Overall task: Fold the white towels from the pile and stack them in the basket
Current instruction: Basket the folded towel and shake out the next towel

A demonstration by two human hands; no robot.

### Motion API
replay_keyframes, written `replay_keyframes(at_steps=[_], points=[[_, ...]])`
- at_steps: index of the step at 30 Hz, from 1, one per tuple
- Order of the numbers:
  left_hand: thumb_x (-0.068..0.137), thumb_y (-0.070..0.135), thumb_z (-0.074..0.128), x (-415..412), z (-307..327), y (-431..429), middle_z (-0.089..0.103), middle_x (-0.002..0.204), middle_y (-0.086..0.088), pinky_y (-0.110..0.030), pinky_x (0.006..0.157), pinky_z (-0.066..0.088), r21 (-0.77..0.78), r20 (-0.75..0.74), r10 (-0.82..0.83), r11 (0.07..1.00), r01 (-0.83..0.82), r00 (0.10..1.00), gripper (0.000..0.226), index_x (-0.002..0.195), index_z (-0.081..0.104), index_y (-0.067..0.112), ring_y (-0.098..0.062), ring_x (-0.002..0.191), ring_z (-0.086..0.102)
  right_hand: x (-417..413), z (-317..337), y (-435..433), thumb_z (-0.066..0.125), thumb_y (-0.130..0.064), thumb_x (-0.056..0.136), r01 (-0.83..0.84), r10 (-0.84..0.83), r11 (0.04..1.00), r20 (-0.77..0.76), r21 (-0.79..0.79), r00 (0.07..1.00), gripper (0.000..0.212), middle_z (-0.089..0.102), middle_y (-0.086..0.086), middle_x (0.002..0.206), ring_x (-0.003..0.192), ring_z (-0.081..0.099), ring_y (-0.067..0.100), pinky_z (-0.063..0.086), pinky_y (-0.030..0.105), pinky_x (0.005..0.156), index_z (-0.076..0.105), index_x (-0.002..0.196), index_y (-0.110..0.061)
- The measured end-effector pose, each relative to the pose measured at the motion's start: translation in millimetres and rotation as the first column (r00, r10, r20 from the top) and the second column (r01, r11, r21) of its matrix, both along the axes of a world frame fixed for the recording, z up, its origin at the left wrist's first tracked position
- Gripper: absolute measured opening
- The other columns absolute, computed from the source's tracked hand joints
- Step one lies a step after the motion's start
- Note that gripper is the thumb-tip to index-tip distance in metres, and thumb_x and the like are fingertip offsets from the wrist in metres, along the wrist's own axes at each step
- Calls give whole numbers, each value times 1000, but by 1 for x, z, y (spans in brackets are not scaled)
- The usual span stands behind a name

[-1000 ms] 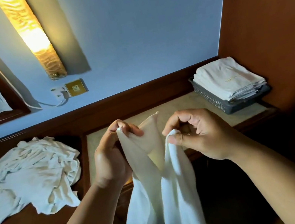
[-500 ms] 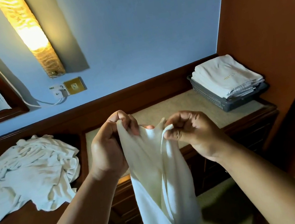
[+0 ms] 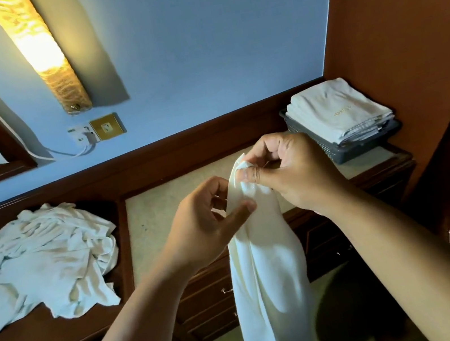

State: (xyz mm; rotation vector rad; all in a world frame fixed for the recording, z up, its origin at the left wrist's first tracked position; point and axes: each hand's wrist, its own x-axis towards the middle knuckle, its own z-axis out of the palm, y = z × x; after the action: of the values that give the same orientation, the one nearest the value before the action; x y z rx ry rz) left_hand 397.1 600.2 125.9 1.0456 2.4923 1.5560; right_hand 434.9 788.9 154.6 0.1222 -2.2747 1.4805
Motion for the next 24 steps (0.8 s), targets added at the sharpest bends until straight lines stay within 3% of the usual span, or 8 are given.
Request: replay_keyframes(at_steps=[4,7,11,15,19,24], points=[[94,34,69,3,-4,8,71,88,9,-42,64,59,-54,-96,74,995,-80,993,11,97,65,24,-11,80,70,0,5,1,86,-22,77,-10,10,1000,-3,17,1000,15,74,-10,80,76,70,6,58,27,72,72,80,-27],[97,30,64,4,-5,15,69,90,9,-41,64,60,-16,-65,48,999,-49,997,10,102,62,22,-11,82,69,1,7,2,85,-20,77,5,-5,1000,-6,-14,1000,14,74,-8,78,74,69,6,57,24,71,72,81,-24],[99,46,58,11,-3,19,65,79,-7,-47,58,52,18,-42,-13,1000,14,999,27,99,61,18,-25,67,62,4,14,4,85,-22,78,4,-4,1000,7,1,1000,13,73,-5,75,71,68,6,55,25,68,72,80,-24],[105,37,49,19,-4,24,62,70,-13,-50,52,46,63,-37,30,998,-28,999,30,89,62,15,-30,59,59,3,15,13,83,-20,80,-8,7,1000,37,21,999,11,73,1,80,77,68,15,56,31,74,73,83,-18],[106,33,48,19,-7,27,60,69,-15,-52,51,45,68,-20,46,997,-44,999,31,86,60,12,-33,58,57,7,10,17,78,-15,85,-38,38,999,52,-5,998,9,74,4,89,84,69,16,55,30,80,72,91,-13],[101,46,51,21,-5,26,64,83,-11,-53,61,52,64,25,-8,998,7,1000,30,103,61,18,-33,72,62,10,9,12,76,-15,86,-51,50,998,38,25,998,7,74,2,86,83,70,15,56,32,80,71,90,-12]])
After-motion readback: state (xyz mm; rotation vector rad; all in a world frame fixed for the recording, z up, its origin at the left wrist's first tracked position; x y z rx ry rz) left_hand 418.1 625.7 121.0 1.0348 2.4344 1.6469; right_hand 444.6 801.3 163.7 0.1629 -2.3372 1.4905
